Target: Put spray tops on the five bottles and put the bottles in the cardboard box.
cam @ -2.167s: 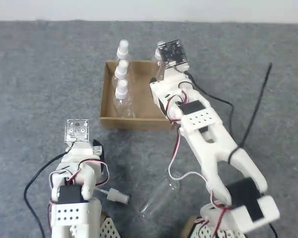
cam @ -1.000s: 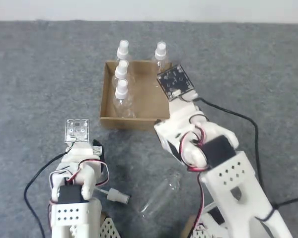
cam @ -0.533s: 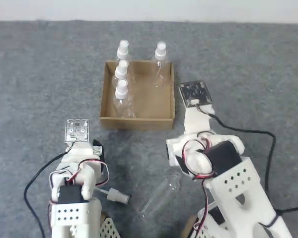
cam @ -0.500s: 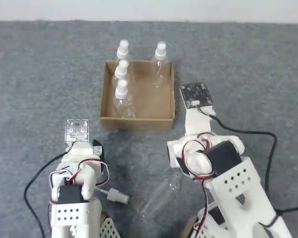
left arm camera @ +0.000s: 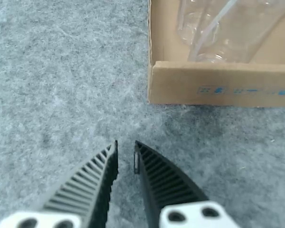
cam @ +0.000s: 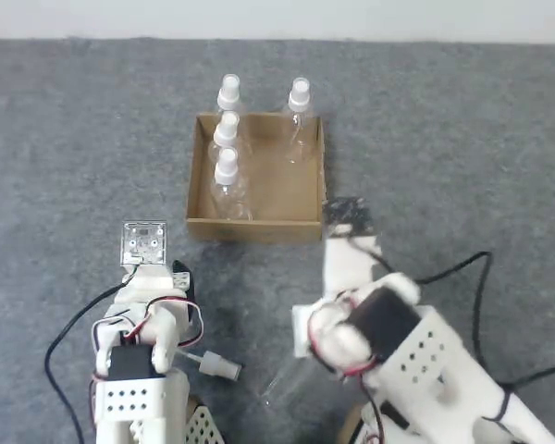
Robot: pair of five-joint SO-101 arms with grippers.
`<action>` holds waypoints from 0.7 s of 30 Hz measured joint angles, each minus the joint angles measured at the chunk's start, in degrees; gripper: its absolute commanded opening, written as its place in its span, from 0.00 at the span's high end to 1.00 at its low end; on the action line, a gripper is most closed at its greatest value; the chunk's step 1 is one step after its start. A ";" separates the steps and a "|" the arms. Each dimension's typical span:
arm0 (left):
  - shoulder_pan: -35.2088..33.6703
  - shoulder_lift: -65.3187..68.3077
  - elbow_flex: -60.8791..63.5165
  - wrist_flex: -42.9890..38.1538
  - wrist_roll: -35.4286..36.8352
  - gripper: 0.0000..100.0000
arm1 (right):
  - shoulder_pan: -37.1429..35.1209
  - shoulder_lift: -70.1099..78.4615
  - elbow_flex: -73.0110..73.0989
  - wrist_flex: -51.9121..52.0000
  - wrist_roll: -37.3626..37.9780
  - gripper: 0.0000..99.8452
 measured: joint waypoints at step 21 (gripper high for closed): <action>0.00 0.00 0.00 0.00 0.00 0.95 | -15.47 0.00 14.95 -16.44 -2.37 0.72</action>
